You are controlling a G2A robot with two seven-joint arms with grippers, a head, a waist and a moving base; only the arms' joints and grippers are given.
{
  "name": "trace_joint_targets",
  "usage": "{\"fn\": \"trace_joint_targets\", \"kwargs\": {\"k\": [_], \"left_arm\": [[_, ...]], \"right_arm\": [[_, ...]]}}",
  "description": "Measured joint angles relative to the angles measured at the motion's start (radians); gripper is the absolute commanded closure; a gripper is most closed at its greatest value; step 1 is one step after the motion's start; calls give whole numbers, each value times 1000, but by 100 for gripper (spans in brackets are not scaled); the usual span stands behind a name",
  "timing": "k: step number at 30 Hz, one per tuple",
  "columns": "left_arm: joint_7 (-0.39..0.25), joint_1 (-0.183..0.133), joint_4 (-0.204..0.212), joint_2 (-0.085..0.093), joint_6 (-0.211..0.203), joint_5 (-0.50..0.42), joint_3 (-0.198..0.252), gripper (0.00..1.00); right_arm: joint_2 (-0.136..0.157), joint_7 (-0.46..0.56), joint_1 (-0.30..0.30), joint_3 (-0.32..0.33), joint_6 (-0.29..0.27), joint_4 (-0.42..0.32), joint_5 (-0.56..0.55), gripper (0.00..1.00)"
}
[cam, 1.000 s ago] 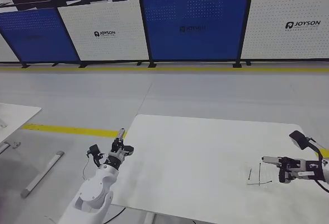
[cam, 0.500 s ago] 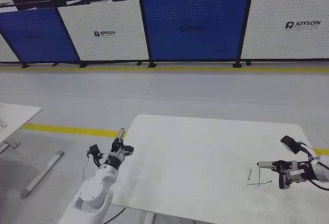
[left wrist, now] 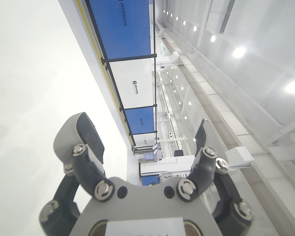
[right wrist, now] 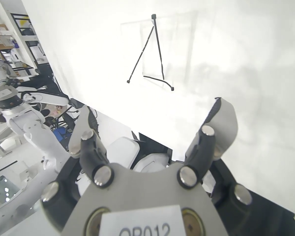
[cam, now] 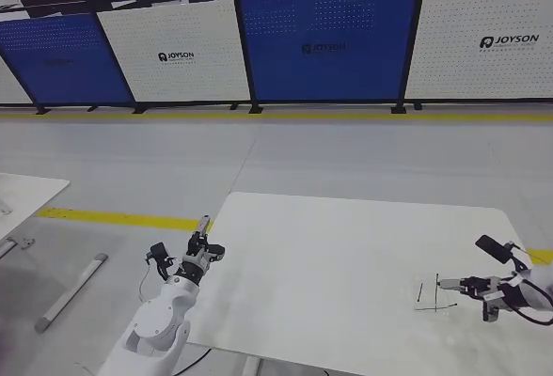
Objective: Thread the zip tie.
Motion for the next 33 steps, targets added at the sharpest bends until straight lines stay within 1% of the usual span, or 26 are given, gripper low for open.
{"fn": "trace_joint_targets", "kwargs": {"k": [2, 12, 15, 18, 26, 28, 30, 31, 32, 33], "left_arm": [[0, 0, 0, 0, 0, 0, 0, 0], [0, 0, 0, 0, 0, 0, 0, 0], [0, 0, 0, 0, 0, 0, 0, 0], [0, 0, 0, 0, 0, 0, 0, 0], [0, 0, 0, 0, 0, 0, 0, 0], [0, 0, 0, 0, 0, 0, 0, 0], [0, 0, 0, 0, 0, 0, 0, 0], [0, 0, 0, 0, 0, 0, 0, 0], [0, 0, 0, 0, 0, 0, 0, 0], [0, 0, 0, 0, 0, 0, 0, 0]], "right_arm": [[-5, -6, 10, -10, 0, 18, 5, 0], [-5, -7, 8, -10, 0, 18, 7, 0], [-15, -11, 8, -29, -26, 25, 31, 0], [-26, -17, 23, -51, -21, 47, 38, 0], [-26, -17, 24, -52, -19, 47, 38, 0], [-25, -23, 19, -47, -27, 53, 41, 0], [-20, -31, 6, -31, -51, 66, 51, 34], [-18, -31, 3, -24, -55, 67, 51, 44], [-16, -31, -1, -18, -54, 66, 47, 52], [-14, -29, -4, -15, -49, 63, 42, 53]]}}
